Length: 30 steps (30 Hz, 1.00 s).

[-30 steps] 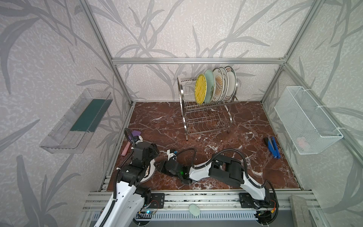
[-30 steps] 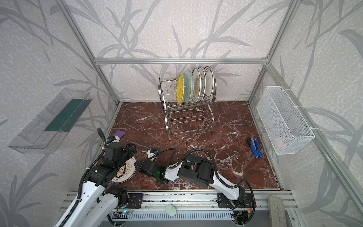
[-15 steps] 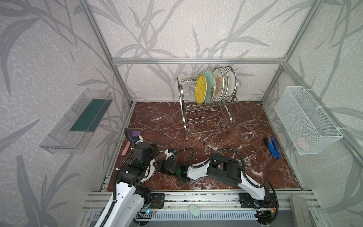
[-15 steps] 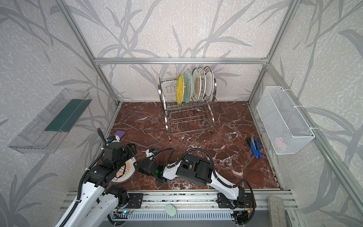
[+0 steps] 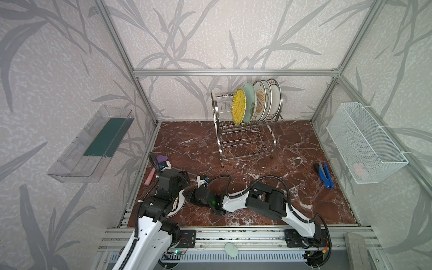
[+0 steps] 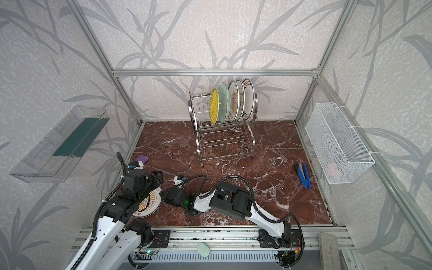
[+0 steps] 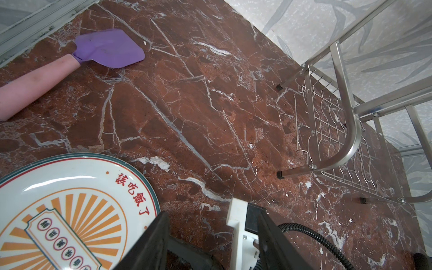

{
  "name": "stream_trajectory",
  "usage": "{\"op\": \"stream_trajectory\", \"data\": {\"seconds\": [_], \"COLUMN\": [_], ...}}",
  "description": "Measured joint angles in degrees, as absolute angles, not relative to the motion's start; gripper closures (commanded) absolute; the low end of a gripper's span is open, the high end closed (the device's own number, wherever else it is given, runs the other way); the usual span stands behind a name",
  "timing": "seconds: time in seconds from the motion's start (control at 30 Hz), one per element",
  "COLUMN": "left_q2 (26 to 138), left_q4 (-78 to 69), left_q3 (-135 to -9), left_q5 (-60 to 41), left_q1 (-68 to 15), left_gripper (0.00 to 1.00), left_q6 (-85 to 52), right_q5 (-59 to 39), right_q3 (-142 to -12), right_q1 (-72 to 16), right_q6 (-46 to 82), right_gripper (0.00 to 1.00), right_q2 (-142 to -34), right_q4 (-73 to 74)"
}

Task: Load the plates into the dish rack

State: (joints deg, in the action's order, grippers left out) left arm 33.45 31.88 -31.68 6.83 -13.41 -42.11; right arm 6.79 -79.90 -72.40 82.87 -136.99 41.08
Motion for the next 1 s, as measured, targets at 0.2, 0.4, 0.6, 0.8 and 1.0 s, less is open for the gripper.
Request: {"op": "stream_trajectory", "data": {"seconds": [0.2, 0.4, 0.6, 0.8, 1.0], "left_q2": [33.4, 33.1, 33.1, 33.1, 33.1], "left_q4": [31.9, 31.9, 31.9, 31.7, 31.3], "left_q3": [-31.7, -31.7, -31.7, -31.7, -31.7], "left_q5": [6.5, 6.3, 6.0, 5.8, 5.5], "left_q1": [-13.4, -13.4, -13.4, -13.4, -13.4], "left_gripper": [0.41, 0.41, 0.41, 0.41, 0.42], "left_q6": [-42.1, -42.1, -42.1, -42.1, -42.2], "right_q5": [6.3, 6.4, 7.1, 8.8, 11.1], "right_q3": [-80.7, -80.2, -76.6, -71.6, -65.1], "right_q1": [-72.3, -72.2, -71.5, -70.2, -68.9], "right_q6": [82.4, 81.5, 81.1, 80.4, 80.3], "right_gripper": [0.88, 0.90, 0.91, 0.92, 0.92], "right_q2": [-137.3, -137.3, -135.4, -132.7, -129.4], "right_q4": [40.6, 41.0, 42.5, 44.2, 46.8]}}
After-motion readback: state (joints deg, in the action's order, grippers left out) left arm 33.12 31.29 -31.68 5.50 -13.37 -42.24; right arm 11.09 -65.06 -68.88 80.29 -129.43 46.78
